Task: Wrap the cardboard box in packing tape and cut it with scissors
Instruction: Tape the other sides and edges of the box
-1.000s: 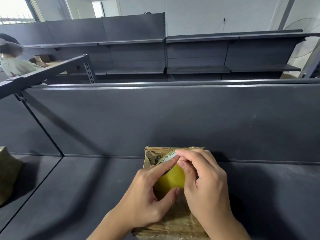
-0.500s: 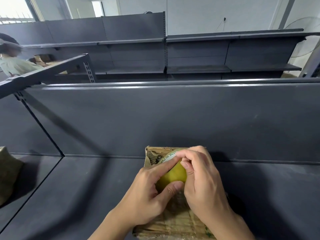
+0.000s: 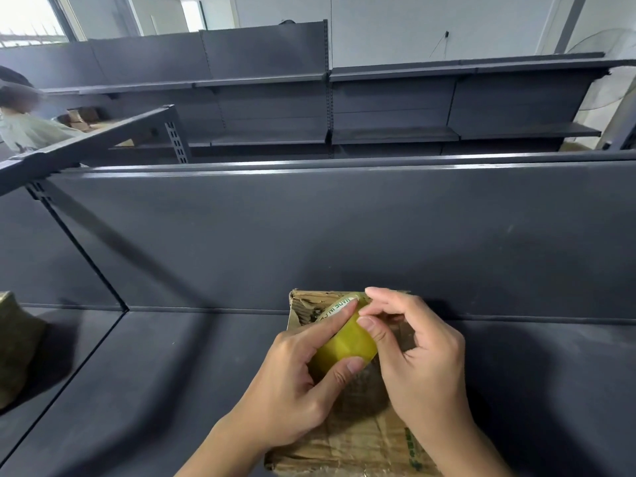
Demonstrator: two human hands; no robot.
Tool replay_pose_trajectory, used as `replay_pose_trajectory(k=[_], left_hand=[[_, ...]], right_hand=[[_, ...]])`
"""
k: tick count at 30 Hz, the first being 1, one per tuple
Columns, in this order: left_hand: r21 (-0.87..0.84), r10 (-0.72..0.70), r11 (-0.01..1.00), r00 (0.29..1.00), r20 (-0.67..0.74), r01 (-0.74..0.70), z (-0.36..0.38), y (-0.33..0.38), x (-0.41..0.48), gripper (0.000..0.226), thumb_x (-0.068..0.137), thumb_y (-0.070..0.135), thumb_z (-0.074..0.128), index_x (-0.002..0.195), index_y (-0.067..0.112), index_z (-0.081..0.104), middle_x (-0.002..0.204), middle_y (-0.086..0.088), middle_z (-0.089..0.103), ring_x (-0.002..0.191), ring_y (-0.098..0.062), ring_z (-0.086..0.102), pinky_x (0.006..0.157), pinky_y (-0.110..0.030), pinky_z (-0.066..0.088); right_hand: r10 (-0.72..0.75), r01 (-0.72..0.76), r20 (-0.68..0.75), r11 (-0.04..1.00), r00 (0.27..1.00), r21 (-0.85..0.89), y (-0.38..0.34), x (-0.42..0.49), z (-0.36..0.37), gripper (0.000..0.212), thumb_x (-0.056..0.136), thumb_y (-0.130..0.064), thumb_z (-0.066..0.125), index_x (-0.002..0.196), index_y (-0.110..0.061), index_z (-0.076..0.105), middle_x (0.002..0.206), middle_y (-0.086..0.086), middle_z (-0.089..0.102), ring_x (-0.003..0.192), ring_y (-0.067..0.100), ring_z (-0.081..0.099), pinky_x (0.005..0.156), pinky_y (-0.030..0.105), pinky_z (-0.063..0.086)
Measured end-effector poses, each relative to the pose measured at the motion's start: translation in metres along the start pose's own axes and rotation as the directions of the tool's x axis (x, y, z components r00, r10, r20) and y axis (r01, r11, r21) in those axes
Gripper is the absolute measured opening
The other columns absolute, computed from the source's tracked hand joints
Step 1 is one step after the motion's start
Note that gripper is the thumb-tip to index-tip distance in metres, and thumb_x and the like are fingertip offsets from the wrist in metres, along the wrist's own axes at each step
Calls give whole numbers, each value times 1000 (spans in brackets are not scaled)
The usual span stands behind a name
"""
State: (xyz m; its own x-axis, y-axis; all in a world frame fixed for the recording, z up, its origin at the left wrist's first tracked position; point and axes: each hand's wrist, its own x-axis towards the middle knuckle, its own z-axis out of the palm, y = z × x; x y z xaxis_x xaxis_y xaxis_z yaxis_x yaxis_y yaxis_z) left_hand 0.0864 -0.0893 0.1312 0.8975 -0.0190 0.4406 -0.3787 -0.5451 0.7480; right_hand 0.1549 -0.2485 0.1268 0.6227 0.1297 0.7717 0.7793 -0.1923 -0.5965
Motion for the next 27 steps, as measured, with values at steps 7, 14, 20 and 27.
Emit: replay_pose_trajectory(k=[7,14,20,27], left_hand=[[30,18,999,1000,8,-18,0,5,3,54,97,26,69,148,28,52,88,20,64,69,-4,54,63,-16,41],[31,-11,999,1000,27,10,-1,1,1,58,98,28,68,152,25,48,111,20,71,85,-11,68,75,-30,54],[58,-5,998,1000,-6,5,0,3,2,57,97,26,69,151,22,49,89,31,60,70,-3,56,65,-12,39],[33,9,999,1000,4,-9,1,1,2,59,98,32,67,153,25,46,108,20,70,84,-6,65,73,-23,50]], right_hand=[[-54,58,44,995,998,-77,-4,2,10,21,98,-7,50,97,-8,71,97,-2,64,93,14,63,78,31,54],[-69,78,103,993,992,-84,-9,-3,4,19,97,-10,49,97,-8,67,99,-4,61,97,15,62,82,33,54],[-71,90,151,989,986,-117,-8,2,-2,23,100,-11,49,114,-9,67,104,-4,59,99,10,61,82,25,53],[-7,15,147,999,989,-52,-4,5,-9,37,91,-4,69,127,-14,67,110,-5,62,96,10,65,85,20,54]])
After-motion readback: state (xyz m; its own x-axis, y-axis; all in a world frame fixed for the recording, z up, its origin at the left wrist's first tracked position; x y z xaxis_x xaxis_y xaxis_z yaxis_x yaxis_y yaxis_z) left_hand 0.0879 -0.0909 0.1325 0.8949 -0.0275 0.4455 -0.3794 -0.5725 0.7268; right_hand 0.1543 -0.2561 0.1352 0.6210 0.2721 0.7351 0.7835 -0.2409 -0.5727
